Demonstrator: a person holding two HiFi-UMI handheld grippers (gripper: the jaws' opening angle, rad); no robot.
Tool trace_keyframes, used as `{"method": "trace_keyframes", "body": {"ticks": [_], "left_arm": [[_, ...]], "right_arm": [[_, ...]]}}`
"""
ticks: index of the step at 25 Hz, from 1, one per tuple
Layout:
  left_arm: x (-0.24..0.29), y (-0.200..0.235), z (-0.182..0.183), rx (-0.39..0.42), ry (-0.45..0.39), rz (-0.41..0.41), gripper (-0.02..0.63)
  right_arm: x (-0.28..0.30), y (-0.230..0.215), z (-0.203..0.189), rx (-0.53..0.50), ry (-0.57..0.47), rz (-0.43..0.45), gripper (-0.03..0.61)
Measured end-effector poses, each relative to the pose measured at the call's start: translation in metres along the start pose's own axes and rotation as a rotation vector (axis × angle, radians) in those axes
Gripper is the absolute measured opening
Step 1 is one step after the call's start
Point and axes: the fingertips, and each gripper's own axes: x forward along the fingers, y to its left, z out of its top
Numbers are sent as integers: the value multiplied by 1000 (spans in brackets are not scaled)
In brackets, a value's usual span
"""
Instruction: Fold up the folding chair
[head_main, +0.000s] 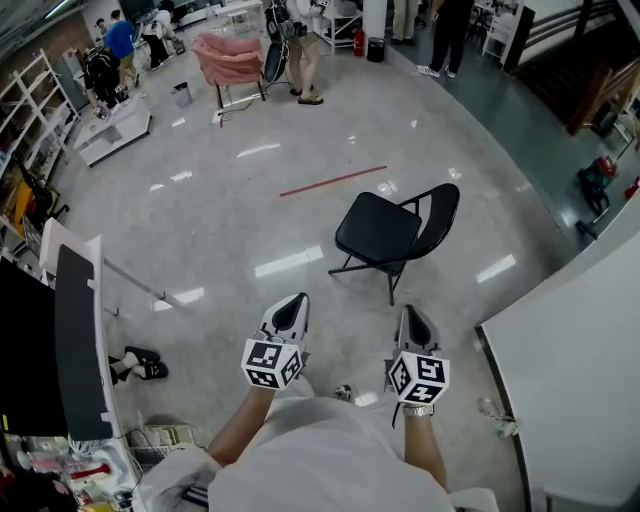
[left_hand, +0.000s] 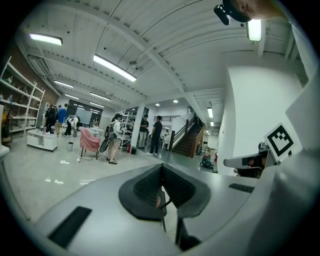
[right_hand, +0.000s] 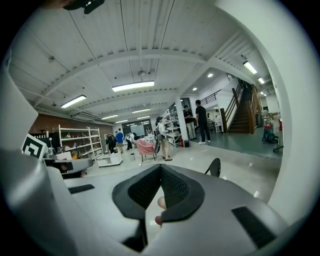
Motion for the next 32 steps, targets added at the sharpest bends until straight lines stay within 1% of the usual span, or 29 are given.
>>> {"method": "trace_keyframes", "body": {"ticks": [3,6,10,16,20,22,25,29,32], "left_arm": [[21,4,5,-1,-2,-32,11],[49,8,1,-2,18,-72,11],[96,9,-4,-8,47,-150,11],[174,21,6,-33,60,-263,11],[213,41,27,-25,55,-335,11],[226,59,37,-27,54,-348,11],[244,88,45,-33,59,-341,11],[261,121,48,-44,63,-326,11],[268,133,47,-57,67,-318,11]], "right_arm": [[11,-8,4,8,-7,-33,5],[25,-18,-3,18,12,-69,5],[48,-40,-8,47,36,-143,5],[95,-58,17,31,32,-229,5],[133,-56,38,44,20,-289,5],[155,-48,46,59,19,-294,5],[182,-37,51,64,23,-294,5],[208,-25,51,55,33,-300,5],[223,-21,50,41,52,-297,5]]}}
